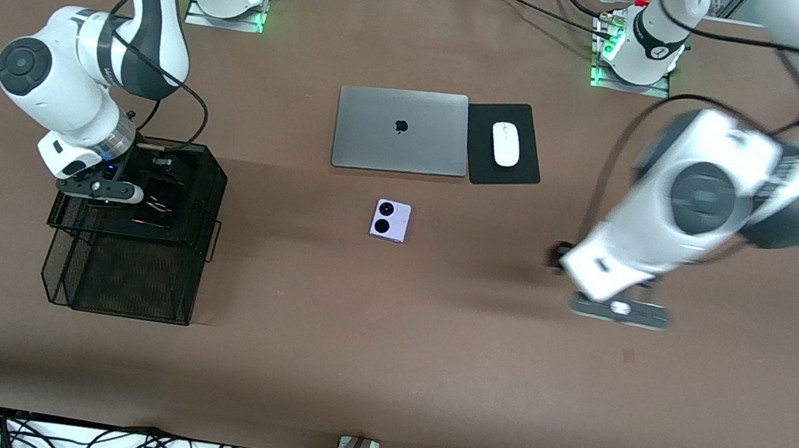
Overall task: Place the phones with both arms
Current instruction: 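Release the tall phone in the basket while the left gripper sets down the white phone, then lower the right gripper onto the white phone and grasp it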
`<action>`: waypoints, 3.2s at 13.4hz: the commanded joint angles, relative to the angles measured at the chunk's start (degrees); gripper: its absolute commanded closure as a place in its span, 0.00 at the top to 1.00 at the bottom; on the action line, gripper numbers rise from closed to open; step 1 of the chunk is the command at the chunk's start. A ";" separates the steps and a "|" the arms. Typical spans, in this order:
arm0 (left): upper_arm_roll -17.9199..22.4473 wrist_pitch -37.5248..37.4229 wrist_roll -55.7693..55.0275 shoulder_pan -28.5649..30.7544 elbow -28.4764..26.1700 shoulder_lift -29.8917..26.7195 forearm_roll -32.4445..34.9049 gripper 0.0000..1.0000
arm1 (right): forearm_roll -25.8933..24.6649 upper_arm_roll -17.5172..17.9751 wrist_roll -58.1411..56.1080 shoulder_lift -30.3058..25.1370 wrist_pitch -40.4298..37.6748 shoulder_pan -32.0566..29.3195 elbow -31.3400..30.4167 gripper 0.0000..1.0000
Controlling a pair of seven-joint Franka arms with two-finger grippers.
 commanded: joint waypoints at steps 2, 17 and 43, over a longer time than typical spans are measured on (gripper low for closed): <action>13.60 -1.30 15.64 -3.37 -4.55 -10.39 -9.33 1.00 | -1.65 -2.22 -0.29 -0.45 -17.82 0.14 14.18 1.00; 31.26 -3.41 21.92 -8.07 -20.47 -30.81 -16.68 1.00 | -1.67 11.64 49.78 18.00 -16.29 14.82 35.30 1.00; 28.34 -5.61 19.81 -6.66 -18.71 -29.84 -15.10 1.00 | 5.28 21.77 47.35 36.56 15.71 13.24 29.60 0.83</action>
